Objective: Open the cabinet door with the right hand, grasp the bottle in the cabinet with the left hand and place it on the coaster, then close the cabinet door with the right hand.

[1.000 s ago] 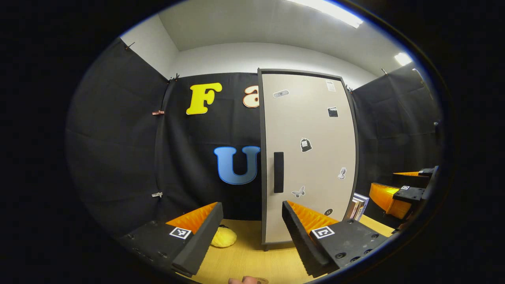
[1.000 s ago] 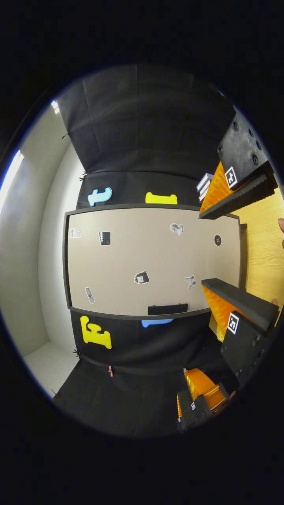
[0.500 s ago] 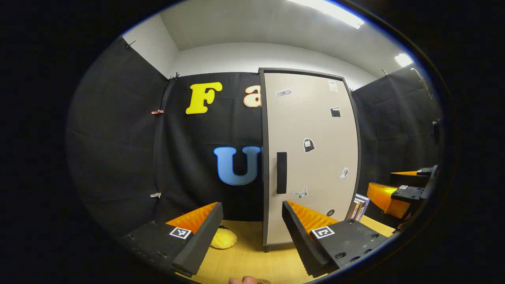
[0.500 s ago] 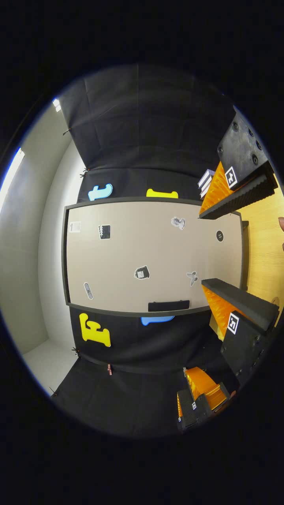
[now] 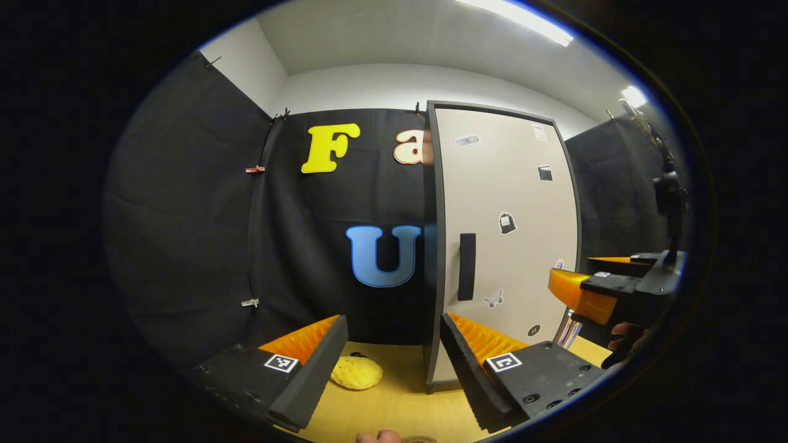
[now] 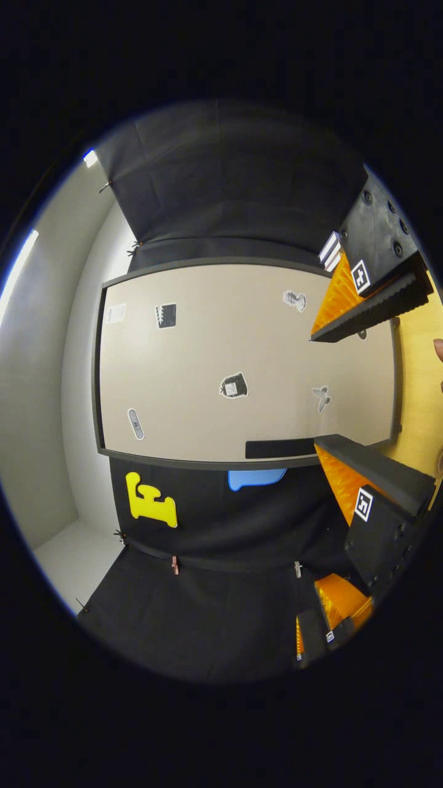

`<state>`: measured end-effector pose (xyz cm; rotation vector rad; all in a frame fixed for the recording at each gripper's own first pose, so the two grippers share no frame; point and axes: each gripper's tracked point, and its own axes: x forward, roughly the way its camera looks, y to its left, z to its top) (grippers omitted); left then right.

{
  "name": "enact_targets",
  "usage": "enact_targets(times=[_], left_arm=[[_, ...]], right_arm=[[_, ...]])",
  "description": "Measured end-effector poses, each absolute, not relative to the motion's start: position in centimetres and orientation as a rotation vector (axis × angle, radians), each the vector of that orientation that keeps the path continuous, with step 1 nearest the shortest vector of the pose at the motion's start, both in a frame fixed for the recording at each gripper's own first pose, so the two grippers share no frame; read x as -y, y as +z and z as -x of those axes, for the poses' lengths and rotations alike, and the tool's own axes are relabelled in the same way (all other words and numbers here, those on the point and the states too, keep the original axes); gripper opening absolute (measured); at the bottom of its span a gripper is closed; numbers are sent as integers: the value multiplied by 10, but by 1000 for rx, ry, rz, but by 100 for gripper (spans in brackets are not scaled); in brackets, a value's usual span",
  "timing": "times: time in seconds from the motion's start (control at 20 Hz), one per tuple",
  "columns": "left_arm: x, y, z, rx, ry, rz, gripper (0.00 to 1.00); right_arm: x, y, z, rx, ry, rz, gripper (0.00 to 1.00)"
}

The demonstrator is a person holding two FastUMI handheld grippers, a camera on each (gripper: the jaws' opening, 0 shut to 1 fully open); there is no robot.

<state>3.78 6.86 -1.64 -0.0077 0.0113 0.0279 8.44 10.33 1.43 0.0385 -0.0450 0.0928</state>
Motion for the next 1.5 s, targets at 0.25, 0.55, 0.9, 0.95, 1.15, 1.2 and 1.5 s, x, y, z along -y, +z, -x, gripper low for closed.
enact_targets(times=[0.25,0.55,0.9,0.95,1.15,1.2,1.5], left_arm=[[-87,-23,-47,-14,45,-5,95],[-98,-36,-56,-42,68,-9,95],[-112,-45,-58,-56,82,6,95],[-114,-45,-57,-54,86,5,95],[-118,-46,-52,-51,96,8,95],[-119,-46,-51,-54,99,9,95],[-126,-49,-39,-64,122,37,95]], right_arm=[[-143,12,-137,46,124,-54,97],[-182,5,-195,30,142,-68,98],[-203,-17,-237,-3,111,-73,60],[-205,-18,-242,-9,108,-72,56],[-204,-18,-246,24,67,-91,31],[-203,-19,-250,35,61,-78,36],[-204,-19,-241,13,107,-70,19]])
